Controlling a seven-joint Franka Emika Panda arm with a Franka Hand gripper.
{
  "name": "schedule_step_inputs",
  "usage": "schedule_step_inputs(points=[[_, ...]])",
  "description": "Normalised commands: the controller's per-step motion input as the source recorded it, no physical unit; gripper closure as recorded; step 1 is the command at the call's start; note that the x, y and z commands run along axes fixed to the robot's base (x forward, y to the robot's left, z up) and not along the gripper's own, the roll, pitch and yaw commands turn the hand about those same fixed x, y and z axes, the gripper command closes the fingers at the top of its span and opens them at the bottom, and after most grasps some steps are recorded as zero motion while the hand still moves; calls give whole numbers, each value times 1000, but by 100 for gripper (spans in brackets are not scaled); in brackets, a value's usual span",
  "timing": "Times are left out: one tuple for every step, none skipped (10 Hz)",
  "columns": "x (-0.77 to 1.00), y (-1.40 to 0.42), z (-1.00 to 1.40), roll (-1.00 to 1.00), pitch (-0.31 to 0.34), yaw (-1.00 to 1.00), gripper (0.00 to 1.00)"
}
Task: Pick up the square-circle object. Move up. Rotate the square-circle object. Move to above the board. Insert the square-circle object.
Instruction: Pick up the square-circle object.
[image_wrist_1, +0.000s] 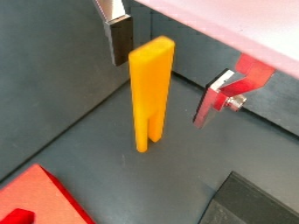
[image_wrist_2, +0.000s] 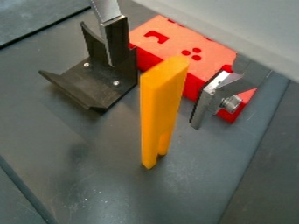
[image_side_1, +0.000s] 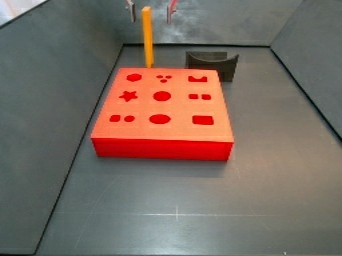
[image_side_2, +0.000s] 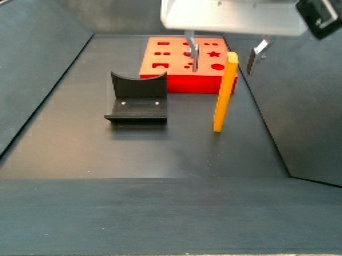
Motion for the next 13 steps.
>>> schedule_step_inputs(points=[[0,3,-246,-46,-50,0,0],[0,0,0,-23,-9,0,0],[0,0,0,0,0,0,0],[0,0,0,0,0,0,100],[0,0,0,0,0,0,100],[0,0,0,0,0,0,100],[0,0,0,0,0,0,100],[0,0,0,0,0,0,100],[0,0,0,0,0,0,100],[0,0,0,0,0,0,100],[0,0,0,0,0,0,100],[0,0,0,0,0,0,100],[0,0,0,0,0,0,100]])
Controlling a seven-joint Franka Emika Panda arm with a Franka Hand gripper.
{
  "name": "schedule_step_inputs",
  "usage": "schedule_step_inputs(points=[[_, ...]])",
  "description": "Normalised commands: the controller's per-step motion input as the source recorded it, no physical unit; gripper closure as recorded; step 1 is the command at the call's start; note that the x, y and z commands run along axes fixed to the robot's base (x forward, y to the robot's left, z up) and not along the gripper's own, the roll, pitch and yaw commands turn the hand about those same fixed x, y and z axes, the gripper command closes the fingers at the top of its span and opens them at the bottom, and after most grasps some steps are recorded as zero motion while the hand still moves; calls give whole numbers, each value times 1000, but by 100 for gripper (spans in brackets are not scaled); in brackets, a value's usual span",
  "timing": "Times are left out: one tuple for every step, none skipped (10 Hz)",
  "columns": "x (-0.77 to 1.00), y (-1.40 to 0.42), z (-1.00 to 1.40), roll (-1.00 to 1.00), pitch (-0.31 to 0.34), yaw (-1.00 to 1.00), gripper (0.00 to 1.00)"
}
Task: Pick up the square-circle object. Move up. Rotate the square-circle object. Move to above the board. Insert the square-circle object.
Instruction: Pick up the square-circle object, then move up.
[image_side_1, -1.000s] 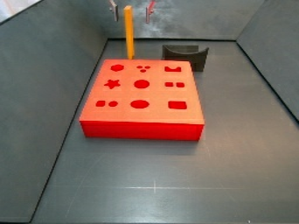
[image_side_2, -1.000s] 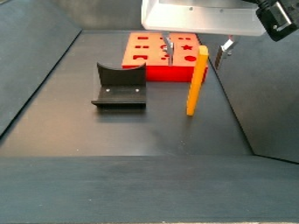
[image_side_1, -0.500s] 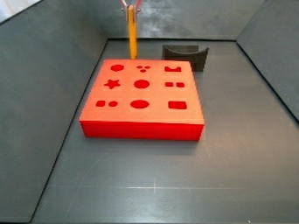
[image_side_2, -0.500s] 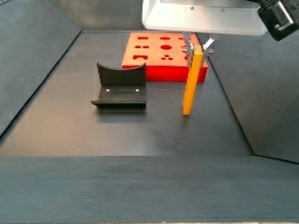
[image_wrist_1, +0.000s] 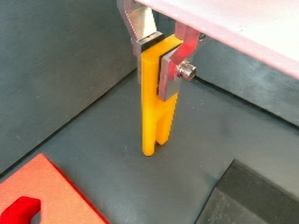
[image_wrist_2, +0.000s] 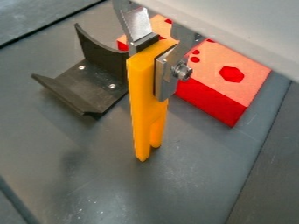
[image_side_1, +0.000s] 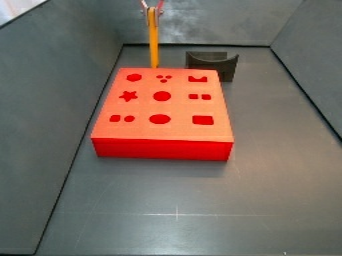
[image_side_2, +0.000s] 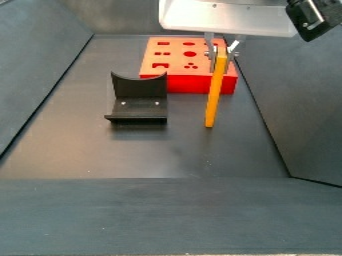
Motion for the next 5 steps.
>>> schedule_step_inputs(points=[[0,0,0,0,0,0,100],[0,0,833,0,0,0,100],[40,52,858,6,-22,-19,100],[19,41,710,-6,10,-22,100],[12,30,552,-17,33,-20,100]])
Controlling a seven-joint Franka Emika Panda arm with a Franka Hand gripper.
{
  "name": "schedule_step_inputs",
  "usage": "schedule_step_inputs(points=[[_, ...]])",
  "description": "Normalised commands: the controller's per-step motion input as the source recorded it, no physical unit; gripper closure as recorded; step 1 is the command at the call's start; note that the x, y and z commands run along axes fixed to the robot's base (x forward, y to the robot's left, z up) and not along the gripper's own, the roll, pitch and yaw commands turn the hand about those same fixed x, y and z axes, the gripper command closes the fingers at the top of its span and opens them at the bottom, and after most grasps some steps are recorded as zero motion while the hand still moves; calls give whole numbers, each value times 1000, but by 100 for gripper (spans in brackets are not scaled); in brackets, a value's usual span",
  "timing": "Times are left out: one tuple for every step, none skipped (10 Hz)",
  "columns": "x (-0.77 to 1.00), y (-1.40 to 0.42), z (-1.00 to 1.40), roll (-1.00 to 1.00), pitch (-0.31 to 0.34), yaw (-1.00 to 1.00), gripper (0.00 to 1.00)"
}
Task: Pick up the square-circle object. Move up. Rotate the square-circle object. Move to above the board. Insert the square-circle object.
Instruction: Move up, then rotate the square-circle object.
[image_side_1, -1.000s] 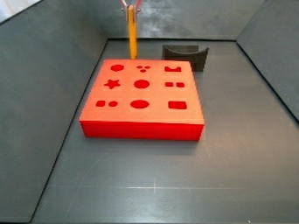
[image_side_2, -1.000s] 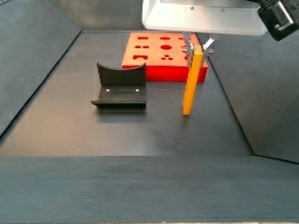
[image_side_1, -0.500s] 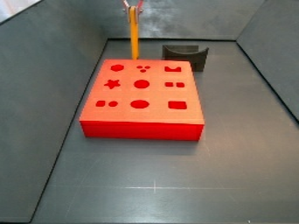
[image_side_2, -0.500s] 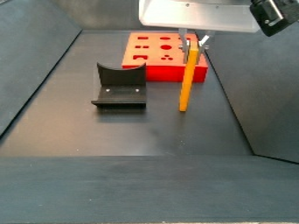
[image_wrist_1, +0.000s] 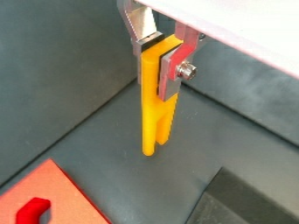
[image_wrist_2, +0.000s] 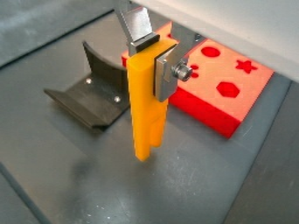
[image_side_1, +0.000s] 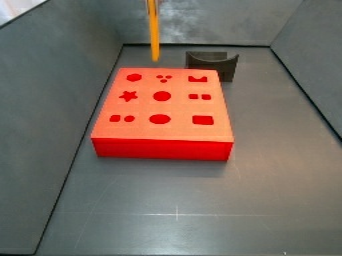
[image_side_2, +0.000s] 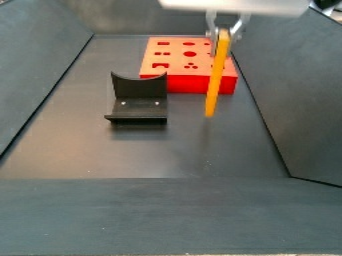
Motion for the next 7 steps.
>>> schedule_step_inputs(points=[[12,24,382,-26,50,-18,100],[-46,-760,1000,0,0,0,100],[-56,-742,870,0,11,14,100],[-60,-566,773,2,3,31,100],[-41,-297,573,-15,1,30,100],[-34,-169,457,-28,8,27,100],[-5,-76,213,-56,33,23,100]])
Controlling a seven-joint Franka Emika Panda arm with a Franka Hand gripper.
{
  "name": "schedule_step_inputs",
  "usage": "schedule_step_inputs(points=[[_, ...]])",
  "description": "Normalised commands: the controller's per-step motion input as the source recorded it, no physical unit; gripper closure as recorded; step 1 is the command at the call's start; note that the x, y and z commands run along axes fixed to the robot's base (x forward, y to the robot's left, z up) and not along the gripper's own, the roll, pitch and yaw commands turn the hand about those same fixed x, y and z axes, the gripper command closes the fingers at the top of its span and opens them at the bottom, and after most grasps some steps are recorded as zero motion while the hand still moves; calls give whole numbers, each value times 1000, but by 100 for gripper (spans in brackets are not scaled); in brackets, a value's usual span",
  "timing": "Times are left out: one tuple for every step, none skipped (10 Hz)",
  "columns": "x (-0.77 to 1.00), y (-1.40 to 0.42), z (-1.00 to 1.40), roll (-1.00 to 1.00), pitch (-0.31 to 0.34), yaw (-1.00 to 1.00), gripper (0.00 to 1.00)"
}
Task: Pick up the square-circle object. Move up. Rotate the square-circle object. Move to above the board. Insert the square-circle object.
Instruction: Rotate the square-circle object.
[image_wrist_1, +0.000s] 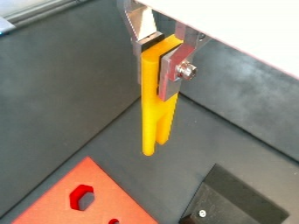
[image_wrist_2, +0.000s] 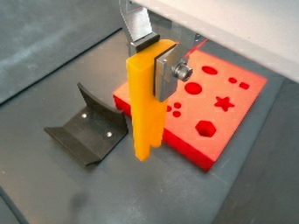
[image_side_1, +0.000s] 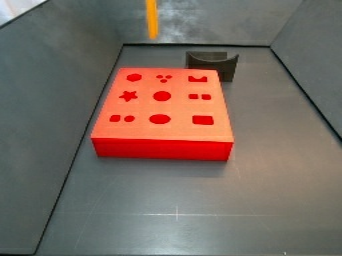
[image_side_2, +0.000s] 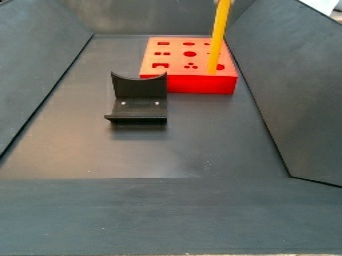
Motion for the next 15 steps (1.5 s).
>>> schedule_step_inputs(points=[[0,0,0,-110,209,155,100],[11,25,-22,-103,206,136,100],[42,-32,0,-94,188,327,100],[66,-43,-5,-62,141,254,100],[0,0,0,-46,124,252,100],[0,0,-1000,-245,122,192,100],[18,2,-1000,-236,82,117,100],[27,7,-1000,-206,44,90,100],[22,4,-1000,-144,-19,43,100],[19,5,-1000,-128,-39,34,100],[15,7,-1000,-104,-67,25,100],[18,8,-951,-97,-69,22,100],[21,10,-723,-86,-65,17,100],[18,11,-561,-78,-60,12,100],[16,12,-350,-65,-61,6,100]])
